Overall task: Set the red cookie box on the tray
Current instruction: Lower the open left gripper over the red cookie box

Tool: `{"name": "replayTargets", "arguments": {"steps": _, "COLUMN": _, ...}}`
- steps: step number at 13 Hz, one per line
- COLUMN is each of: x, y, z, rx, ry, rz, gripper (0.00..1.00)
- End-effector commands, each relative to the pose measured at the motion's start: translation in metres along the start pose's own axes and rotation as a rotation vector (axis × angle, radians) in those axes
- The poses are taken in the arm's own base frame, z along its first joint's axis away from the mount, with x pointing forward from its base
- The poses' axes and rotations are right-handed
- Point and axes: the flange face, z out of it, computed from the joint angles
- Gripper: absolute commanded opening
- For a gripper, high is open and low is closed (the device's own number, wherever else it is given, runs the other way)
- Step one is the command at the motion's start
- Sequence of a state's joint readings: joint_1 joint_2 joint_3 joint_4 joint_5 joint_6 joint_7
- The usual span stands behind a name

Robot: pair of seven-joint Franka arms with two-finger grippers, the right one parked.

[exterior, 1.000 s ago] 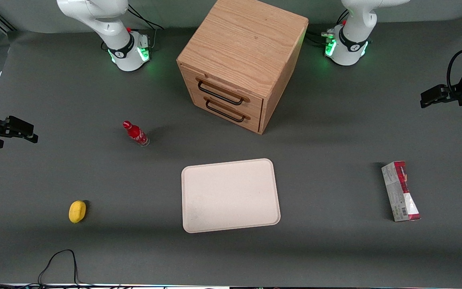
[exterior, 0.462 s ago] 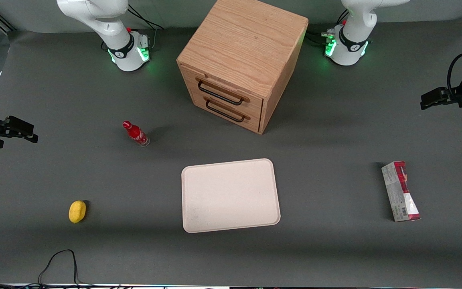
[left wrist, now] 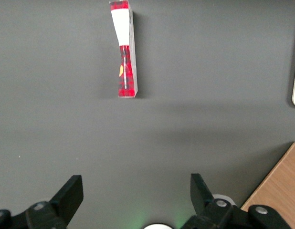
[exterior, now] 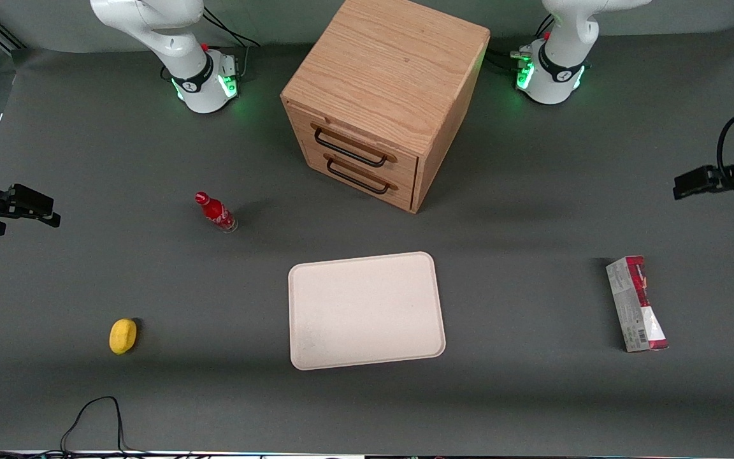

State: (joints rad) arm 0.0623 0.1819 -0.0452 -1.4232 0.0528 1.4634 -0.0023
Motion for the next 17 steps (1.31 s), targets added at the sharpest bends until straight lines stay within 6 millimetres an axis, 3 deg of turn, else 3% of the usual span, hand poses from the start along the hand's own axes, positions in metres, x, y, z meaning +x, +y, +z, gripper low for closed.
{"name": "replayTargets", "arguments": {"steps": 1, "x": 0.048, "y": -0.01, "z": -0.004, "rx": -0.027, "ry": 0.019, "rz": 0.002, "gripper": 1.0}}
{"name": "replayTargets", "arguments": {"steps": 3, "x": 0.081, "y": -0.016, "z": 0.001, "rx": -0.023, "ry": 0.058, "rz": 0.025, "gripper": 1.0}}
{"name": "replayTargets", "arguments": {"steps": 4, "x": 0.099, "y": -0.037, "z": 0.013, "rx": -0.026, "ry": 0.072, "rz": 0.058, "gripper": 1.0}}
{"name": "replayTargets", "arguments": {"steps": 6, "x": 0.124, "y": -0.052, "z": 0.042, "rx": -0.028, "ry": 0.076, "rz": 0.082, "gripper": 1.0}}
{"name": "replayTargets", "arguments": {"steps": 9, "x": 0.14, "y": -0.06, "z": 0.078, "rx": -0.015, "ry": 0.047, "rz": 0.066, "gripper": 1.0}}
{"name": "replayTargets", "arguments": {"steps": 13, "x": 0.16, "y": -0.055, "z": 0.176, "rx": -0.023, "ry": -0.013, "rz": -0.007, "gripper": 1.0}}
{"name": "replayTargets", "arguments": {"steps": 17, "x": 0.153, "y": -0.047, "z": 0.27, "rx": -0.023, "ry": -0.082, "rz": -0.054, "gripper": 1.0}}
